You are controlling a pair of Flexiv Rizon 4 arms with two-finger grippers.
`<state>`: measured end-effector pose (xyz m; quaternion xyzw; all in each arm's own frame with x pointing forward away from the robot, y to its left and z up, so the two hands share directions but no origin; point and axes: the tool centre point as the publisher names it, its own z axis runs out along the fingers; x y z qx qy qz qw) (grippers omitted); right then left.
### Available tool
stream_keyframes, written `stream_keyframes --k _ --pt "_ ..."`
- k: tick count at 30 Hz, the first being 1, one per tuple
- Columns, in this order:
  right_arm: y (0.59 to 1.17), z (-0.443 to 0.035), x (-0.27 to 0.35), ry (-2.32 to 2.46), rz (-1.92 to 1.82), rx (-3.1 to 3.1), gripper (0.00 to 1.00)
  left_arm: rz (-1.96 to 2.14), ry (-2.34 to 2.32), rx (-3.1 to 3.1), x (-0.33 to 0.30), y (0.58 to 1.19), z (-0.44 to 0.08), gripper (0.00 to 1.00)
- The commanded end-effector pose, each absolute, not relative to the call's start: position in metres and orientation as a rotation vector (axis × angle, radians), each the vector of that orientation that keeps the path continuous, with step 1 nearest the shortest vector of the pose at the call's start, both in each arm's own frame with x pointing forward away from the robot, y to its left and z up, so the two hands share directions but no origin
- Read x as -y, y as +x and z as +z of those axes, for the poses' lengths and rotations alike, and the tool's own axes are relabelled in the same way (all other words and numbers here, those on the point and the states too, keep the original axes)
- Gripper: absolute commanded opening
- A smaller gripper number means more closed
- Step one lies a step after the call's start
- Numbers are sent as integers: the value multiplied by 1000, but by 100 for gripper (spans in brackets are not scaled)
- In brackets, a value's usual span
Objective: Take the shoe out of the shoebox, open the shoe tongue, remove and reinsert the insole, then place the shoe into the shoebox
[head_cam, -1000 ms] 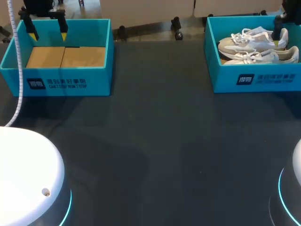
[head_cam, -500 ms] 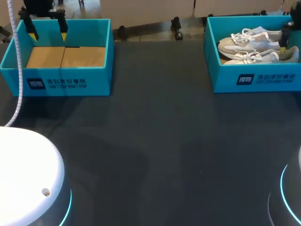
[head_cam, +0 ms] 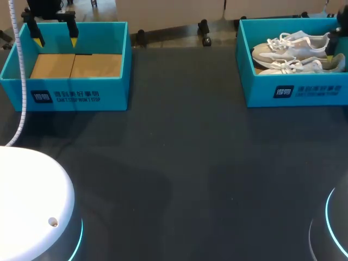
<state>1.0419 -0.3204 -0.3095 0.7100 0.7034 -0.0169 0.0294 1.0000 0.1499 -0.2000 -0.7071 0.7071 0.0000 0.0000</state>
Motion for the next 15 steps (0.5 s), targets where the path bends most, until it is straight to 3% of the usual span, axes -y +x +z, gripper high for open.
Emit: stream_keyframes --k 1,7,15 --pt "1050 -318 320 2188 -61 -2165 68 0 -2221 -2222 -150 1000 -200 100" --pt "1054 -327 321 2184 -77 -2154 74 0 -2221 -2222 -150 1000 -200 100" --pt "1060 -335 325 2169 -97 -2129 71 0 -2221 -2222 -150 1000 -200 100"
